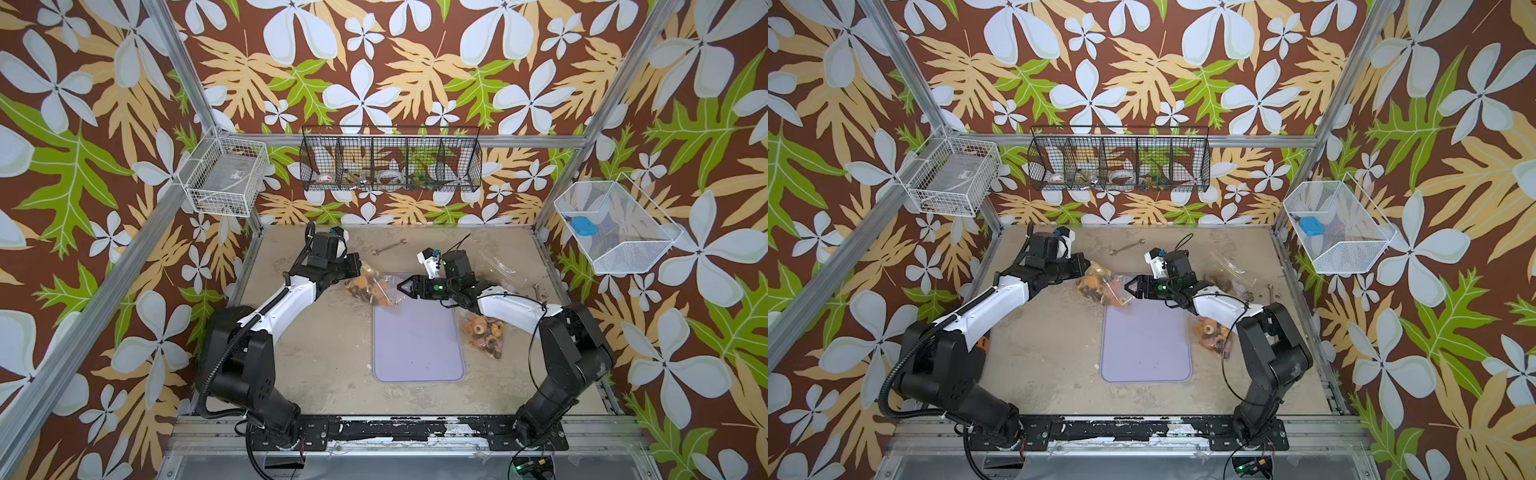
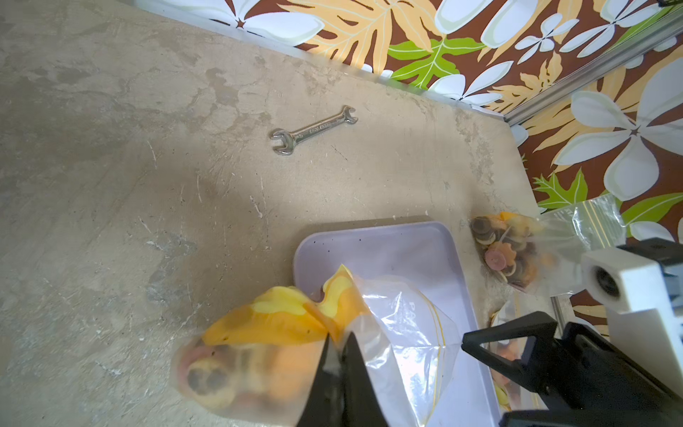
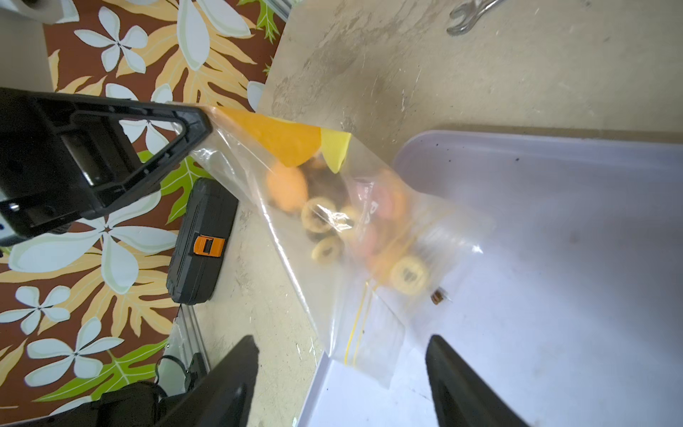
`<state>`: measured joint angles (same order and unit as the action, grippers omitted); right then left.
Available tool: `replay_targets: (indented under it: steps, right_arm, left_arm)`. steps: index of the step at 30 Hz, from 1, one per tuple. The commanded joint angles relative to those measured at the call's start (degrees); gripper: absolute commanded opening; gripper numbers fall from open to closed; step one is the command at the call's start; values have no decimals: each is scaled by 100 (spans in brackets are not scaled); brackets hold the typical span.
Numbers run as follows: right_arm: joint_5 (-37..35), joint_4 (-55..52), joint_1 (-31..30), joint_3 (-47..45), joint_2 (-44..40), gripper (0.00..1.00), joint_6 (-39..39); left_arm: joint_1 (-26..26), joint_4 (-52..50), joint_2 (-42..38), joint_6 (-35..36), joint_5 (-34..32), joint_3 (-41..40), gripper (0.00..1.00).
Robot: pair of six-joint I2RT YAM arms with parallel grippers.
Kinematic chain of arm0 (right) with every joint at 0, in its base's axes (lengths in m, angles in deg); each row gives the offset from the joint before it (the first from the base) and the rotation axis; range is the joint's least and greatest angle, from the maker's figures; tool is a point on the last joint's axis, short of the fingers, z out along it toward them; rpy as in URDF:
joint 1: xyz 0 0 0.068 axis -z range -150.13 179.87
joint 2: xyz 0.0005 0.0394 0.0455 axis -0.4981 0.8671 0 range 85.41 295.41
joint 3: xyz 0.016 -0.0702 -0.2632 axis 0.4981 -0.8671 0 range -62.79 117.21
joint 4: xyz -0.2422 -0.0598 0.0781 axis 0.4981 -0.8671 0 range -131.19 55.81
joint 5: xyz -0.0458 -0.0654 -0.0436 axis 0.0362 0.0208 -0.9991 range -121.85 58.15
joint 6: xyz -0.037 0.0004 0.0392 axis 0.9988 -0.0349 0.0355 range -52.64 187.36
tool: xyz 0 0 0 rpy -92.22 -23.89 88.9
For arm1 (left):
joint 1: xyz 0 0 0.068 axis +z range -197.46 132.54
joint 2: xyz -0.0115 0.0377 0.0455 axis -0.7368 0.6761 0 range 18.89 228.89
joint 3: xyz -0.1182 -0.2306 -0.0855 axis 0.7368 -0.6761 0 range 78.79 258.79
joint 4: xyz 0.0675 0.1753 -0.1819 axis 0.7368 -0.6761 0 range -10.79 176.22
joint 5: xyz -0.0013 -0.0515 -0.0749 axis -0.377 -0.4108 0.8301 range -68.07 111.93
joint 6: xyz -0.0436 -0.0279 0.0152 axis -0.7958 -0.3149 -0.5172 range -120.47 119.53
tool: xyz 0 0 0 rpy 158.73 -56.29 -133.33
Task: Pour cookies out of the ziploc bag
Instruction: 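Pour the cookies out of the ziploc bag onto the tray.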
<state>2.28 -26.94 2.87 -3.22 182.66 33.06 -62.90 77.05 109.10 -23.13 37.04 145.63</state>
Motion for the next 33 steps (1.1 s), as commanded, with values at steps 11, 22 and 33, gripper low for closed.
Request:
replay_targets:
  steps: [11,22,33]
  right_arm:
    - [-268,5,-1,-708,-442,81,-29]
    - [-184,137,2,-652,-65,70,-71]
    - [-320,-8,2,-350,22,66,32]
  left_arm:
    - [-390,231,-184,-75,-37,7,0]
    - [-556,223,-41,-44,-129,-68,0]
    - [-504,-303,-82,240,-362,451,0]
